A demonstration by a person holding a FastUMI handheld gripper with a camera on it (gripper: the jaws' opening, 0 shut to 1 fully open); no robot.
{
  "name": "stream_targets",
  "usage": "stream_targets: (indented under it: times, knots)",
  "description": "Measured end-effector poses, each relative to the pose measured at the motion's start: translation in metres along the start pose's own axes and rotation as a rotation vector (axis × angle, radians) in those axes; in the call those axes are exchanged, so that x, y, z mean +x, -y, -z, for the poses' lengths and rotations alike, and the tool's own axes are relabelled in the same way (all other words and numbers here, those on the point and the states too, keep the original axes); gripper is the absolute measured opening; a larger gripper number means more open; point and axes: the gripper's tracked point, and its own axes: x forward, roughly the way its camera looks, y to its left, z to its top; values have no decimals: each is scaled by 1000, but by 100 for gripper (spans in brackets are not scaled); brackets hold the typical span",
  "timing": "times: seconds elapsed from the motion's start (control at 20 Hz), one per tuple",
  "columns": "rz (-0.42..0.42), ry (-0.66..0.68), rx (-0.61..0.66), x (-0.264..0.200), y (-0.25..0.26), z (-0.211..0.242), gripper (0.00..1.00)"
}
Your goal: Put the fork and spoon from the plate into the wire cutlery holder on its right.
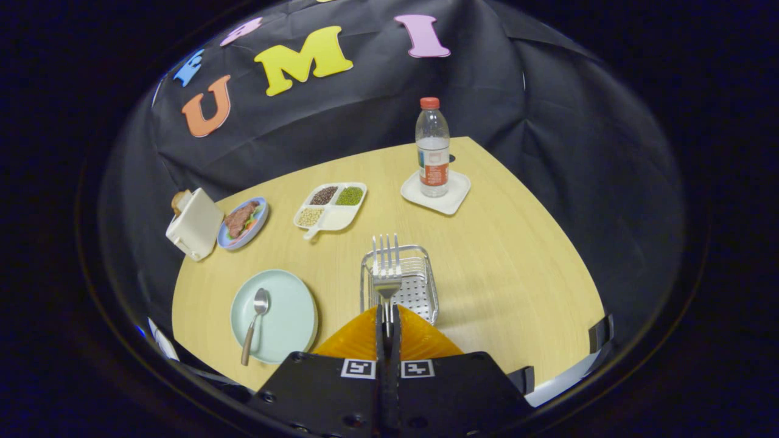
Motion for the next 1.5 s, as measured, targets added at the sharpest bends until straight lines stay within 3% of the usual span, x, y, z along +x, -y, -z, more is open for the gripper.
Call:
stream_targets:
  times: [0.35,0.45,0.6,0.7,0.75,0.85,1.1,1.25,1.5]
  knots:
    - [-7,5,17,1,7,1,1]
    - [-24,19,13,-3,2,1,11]
    - [-38,48,23,-10,-1,-4,6]
    - [-28,61,25,-15,1,-7,37]
    - [-31,73,23,-17,-1,-7,37]
    - [-24,106,15,-26,-3,-12,53]
    - [19,232,-31,-55,-9,-27,79]
    - [35,301,-47,-76,-17,-31,89]
    - [44,388,-72,-106,-37,-32,91]
